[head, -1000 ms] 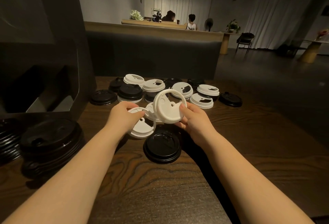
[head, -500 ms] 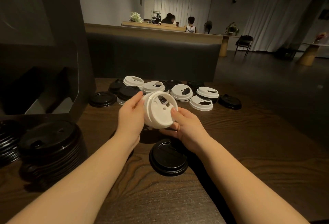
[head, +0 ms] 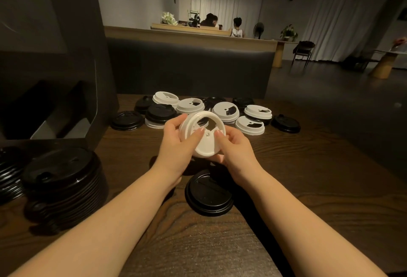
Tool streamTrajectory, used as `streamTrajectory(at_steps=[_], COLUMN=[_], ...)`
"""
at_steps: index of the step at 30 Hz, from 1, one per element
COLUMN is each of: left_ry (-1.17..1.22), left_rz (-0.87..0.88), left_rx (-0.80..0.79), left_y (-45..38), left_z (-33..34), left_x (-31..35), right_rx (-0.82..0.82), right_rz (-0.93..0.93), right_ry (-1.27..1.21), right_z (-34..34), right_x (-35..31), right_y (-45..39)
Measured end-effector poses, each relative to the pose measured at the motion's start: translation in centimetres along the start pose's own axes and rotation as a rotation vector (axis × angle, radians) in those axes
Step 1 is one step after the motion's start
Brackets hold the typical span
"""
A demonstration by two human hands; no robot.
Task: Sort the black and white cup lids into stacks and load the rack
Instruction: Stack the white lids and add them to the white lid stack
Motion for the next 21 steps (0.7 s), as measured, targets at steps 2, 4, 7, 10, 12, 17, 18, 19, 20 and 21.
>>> streamTrajectory(at_steps=[2, 4, 7, 10, 12, 17, 18, 19, 20, 21], left_ry=[-0.040, -0.001, 0.086, 0.028, 0.019, 0.091, 0.109, 0.133, 0.167, 0.218], left_rz=[0.013, 0.010, -0.037, -0.031, -0.075, -0.211, -0.230, -0.247, -0.262, -0.273], left_rx=[0.024, 0.035, 0.010, -0.060, -0.088, -0.128, -0.128, -0.134, -0.144, -0.157], left_y=[-0.1, -0.3, -0.4, -0.4, -0.5, -0.4, -0.3, -0.2, -0.2, -0.1], left_z=[-0.3, -0.6, -0.5, 0.0, 0.0, 0.5, 0.5, 0.6, 0.6, 0.7], left_x=[0.1, 0.2, 0.2, 0.4, 0.0, -1.7, -1.9, -1.9, -1.9, -1.8], right_rx=[0.004, -0.006, -0.038, -0.023, -0.003, -0.009, -0.033, -0.050, -0.063, -0.076], right_rz=[0.005, 0.039, 0.088, 0.065, 0.023, 0.073, 0.080, 0.082, 0.085, 0.097], right_ry=[-0.017, -0.074, -0.141, -0.112, -0.084, -0.289, -0.321, -0.309, -0.287, -0.278], right_z=[0.0, 0.1, 0.4, -0.2, -0.7, -0.6, -0.3, -0.2, -0.1, 0.1], right_x=[0.1, 0.5, 0.9, 0.3, -0.4, -0.1, -0.2, -0.2, -0.2, 0.0], right_y=[0.0, 0.1, 0.1, -0.2, -0.3, -0.3, -0.3, -0.3, -0.3, -0.2])
Point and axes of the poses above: each hand's wrist, its own y-axis away from the middle knuckle, its own z-axis out of the palm, x = y × z, the point moved 10 cm from there along -y, towards the middle knuckle, and after that the axes turned 6 degrees about -z, right-handed, at the moved point
